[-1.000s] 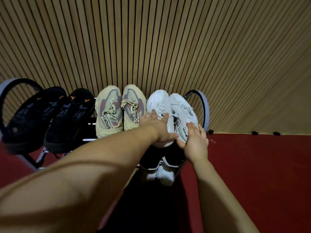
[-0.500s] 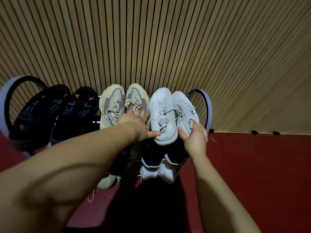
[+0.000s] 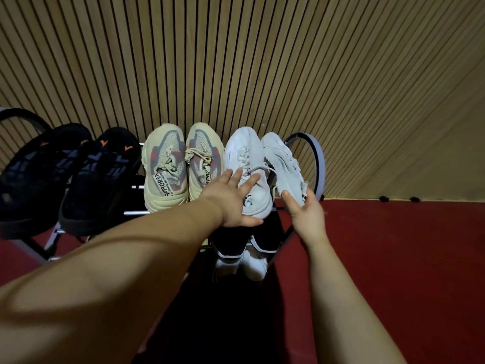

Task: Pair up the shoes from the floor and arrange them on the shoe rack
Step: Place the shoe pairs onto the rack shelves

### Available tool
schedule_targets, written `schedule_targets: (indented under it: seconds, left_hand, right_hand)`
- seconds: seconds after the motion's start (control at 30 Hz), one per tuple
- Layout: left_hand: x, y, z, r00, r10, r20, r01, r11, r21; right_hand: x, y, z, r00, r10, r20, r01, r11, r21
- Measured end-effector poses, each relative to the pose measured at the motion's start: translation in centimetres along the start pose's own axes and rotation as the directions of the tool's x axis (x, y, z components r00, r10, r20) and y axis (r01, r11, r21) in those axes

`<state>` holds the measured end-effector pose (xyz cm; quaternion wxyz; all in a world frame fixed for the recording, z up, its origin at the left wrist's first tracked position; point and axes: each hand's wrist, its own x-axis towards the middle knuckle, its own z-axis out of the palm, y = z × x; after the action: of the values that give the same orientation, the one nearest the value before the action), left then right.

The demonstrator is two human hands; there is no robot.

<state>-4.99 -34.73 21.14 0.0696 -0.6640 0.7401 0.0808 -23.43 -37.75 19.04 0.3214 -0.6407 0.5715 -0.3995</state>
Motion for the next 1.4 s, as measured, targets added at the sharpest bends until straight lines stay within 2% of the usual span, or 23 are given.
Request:
schedule_targets:
  seconds: [0.13,0.33,0.57,0.73,0.77,0.8,0.87,0.93,1.03,1.2,1.23,1.3,1.33,1.4]
  left_hand:
    - [0.4,0.6,-0.4,0.999,-0.012,0.031,0.011,1.0,0.025]
    - [0.7,0.7,-1.2,1.0,-0.008,0.017,0.008,1.0,0.001]
    - [0.0,-0.4,-1.5,0.999,0.046,0.018,-0.044,0.994,-0.096]
    - [-0.1,0.0,-0.5,0.999,0.023,-0.024,-0.024,0.997,-0.077]
    - [-0.1,0.0,-0.5,0.999,0.024,-0.029,-0.027,0.997,-0.077]
    - [-0.1,0.0,-0.6,0.999,0.025,-0.034,-0.027,0.997,-0.078]
    - [-0.2,-0.1,-0.5,0.999,0.027,-0.033,-0.029,0.997,-0.074]
    - [-0.2,0.0,-0.5,0.999,0.028,-0.024,-0.029,0.998,-0.062]
    - [-0.1,-0.1,-0.5,0.999,0.027,-0.018,-0.028,0.998,-0.055]
    - [0.3,0.4,0.3,0.999,0.015,-0.052,-0.016,0.999,-0.03]
    - [0.3,0.6,0.4,0.998,0.01,-0.066,-0.012,1.0,-0.028]
    - [0.1,0.8,0.5,0.996,0.004,-0.093,-0.007,0.999,-0.035]
    - [0.1,0.8,0.6,0.995,-0.001,-0.103,-0.003,0.999,-0.043]
    - [-0.1,0.8,0.8,0.993,-0.008,-0.119,0.001,0.998,-0.057]
  right_hand:
    - [-0.1,0.3,0.1,1.0,-0.021,0.005,0.021,1.0,-0.011]
    - [-0.1,0.4,0.1,0.996,0.064,-0.067,-0.048,0.976,0.211]
    - [0.0,0.9,-0.4,0.993,0.111,-0.032,-0.099,0.959,0.266]
    - [-1.3,0.4,0.8,0.954,0.231,-0.192,-0.131,0.896,0.424]
    - [-1.4,0.4,0.8,0.957,0.198,-0.213,-0.114,0.929,0.352]
    - [-1.5,0.3,1.0,0.975,0.126,-0.184,-0.087,0.975,0.206]
    - [-1.2,0.2,1.4,0.998,-0.007,-0.054,0.003,0.997,-0.08]
    - [-0.7,-0.1,1.4,1.0,-0.016,0.009,0.018,0.966,-0.256]
    - [-0.1,0.3,0.5,0.995,-0.022,0.097,0.068,0.858,-0.508]
    - [-0.2,0.2,0.3,0.989,-0.035,0.145,0.12,0.762,-0.637]
    - [-0.3,0.3,0.6,0.992,-0.036,0.125,0.105,0.783,-0.612]
    - [-0.6,-0.1,1.3,0.999,0.03,0.016,-0.022,0.925,-0.381]
    - [-0.7,0.0,1.6,0.998,0.054,-0.024,-0.059,0.946,-0.317]
    - [-1.1,-0.1,2.0,0.997,0.063,-0.032,-0.071,0.896,-0.439]
